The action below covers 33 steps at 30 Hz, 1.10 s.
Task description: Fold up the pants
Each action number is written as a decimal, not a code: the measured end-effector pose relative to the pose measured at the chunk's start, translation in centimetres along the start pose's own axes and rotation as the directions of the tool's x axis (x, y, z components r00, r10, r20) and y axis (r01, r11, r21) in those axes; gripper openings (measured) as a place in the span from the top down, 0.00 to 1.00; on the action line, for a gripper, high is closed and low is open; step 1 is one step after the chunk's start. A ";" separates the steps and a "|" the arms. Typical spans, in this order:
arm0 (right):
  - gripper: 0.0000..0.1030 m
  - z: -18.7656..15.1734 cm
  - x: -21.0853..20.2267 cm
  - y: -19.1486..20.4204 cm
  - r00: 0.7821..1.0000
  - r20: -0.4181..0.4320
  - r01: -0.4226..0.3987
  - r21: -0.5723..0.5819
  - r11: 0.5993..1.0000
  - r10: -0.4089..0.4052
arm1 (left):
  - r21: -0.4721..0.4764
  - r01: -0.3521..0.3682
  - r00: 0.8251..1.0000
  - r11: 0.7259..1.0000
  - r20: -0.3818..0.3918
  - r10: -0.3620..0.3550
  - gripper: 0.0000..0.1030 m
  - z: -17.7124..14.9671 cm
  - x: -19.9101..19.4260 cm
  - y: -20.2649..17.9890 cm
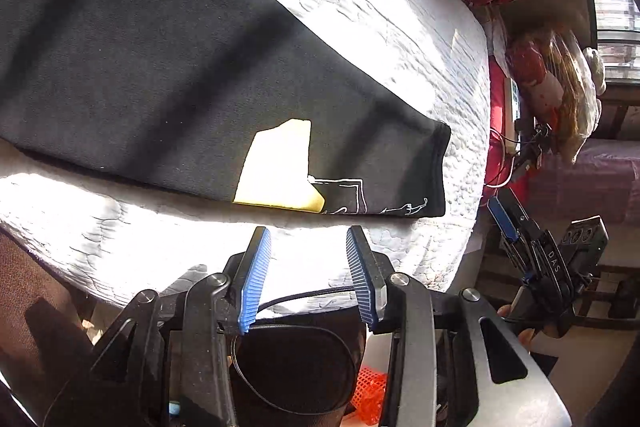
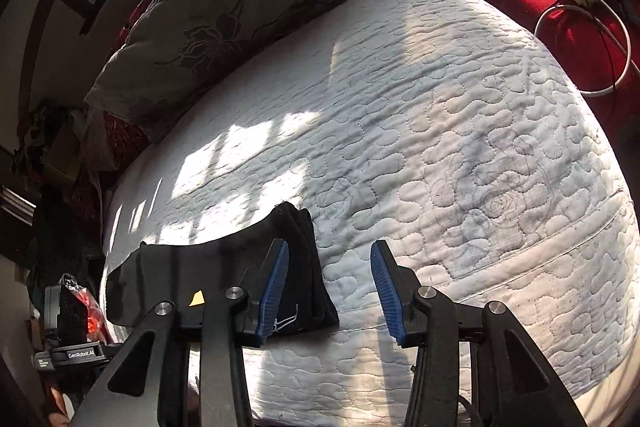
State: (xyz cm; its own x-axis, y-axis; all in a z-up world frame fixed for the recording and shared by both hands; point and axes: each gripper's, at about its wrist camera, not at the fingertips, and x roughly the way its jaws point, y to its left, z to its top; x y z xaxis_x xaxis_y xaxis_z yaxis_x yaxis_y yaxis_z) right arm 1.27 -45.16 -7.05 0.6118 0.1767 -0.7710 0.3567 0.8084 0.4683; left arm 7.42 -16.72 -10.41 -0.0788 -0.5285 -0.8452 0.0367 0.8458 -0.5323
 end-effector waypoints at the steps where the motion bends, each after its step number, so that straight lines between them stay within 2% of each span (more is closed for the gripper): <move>1: 0.56 0.5 -0.9 0.2 1.000 0.002 0.010 -0.045 0.999 -0.010 | 0.000 -0.002 1.000 1.000 -0.008 0.002 0.64 -0.1 0.6 -0.6; 4: 0.56 2.3 -4.6 0.2 0.999 0.030 0.049 -0.161 0.986 -0.044 | -0.025 0.007 1.000 1.000 -0.031 -0.007 0.64 -0.7 1.6 -1.6; 7: 0.55 5.2 -9.3 -0.8 0.992 0.112 0.083 -0.203 0.976 -0.061 | -0.091 0.018 0.999 0.996 -0.034 -0.021 0.64 -1.1 2.4 -1.4; 9: 0.37 7.1 -11.5 -1.2 0.985 0.161 0.106 -0.233 0.967 -0.069 | -0.143 0.023 0.999 0.990 -0.040 -0.029 0.64 -1.5 3.1 -1.2; 11: 0.28 8.3 -11.9 -0.9 0.982 0.177 0.113 -0.282 0.953 -0.064 | -0.185 0.018 0.999 0.983 -0.046 -0.026 0.64 -1.8 3.7 -1.2; 14: 0.28 8.7 -8.4 -0.3 0.998 0.055 -0.004 -0.321 0.947 0.023 | -0.243 0.013 0.999 0.970 -0.036 -0.023 0.64 -2.4 4.4 -1.7; 18: 0.28 7.3 -0.8 0.6 0.989 -0.129 -0.105 -0.308 0.946 0.068 | -0.318 0.037 0.999 0.947 -0.020 -0.045 0.64 -2.9 4.9 -1.9; 22: 0.30 5.7 5.0 0.7 0.956 -0.269 -0.184 -0.241 0.953 0.117 | -0.364 0.033 0.999 0.931 -0.002 -0.036 0.64 -2.3 5.5 -2.2; 31: 0.31 5.5 10.6 1.0 0.884 -0.399 -0.317 -0.134 0.939 0.242 | -0.450 0.083 0.997 0.889 0.036 -0.075 0.64 -1.8 4.6 -0.9; 33: 0.39 5.6 11.6 1.1 0.858 -0.436 -0.350 -0.112 0.930 0.271 | -0.462 0.087 0.996 0.883 0.041 -0.076 0.64 -1.9 4.5 -0.6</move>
State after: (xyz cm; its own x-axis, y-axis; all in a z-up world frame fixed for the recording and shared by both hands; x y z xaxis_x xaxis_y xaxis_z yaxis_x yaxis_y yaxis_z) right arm 12.76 -45.37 -13.07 0.3142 0.6151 -0.7231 0.0390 0.7527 0.6572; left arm 5.12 -19.51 -13.82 -0.0409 -0.5942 -0.8033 -0.4343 0.7346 -0.5213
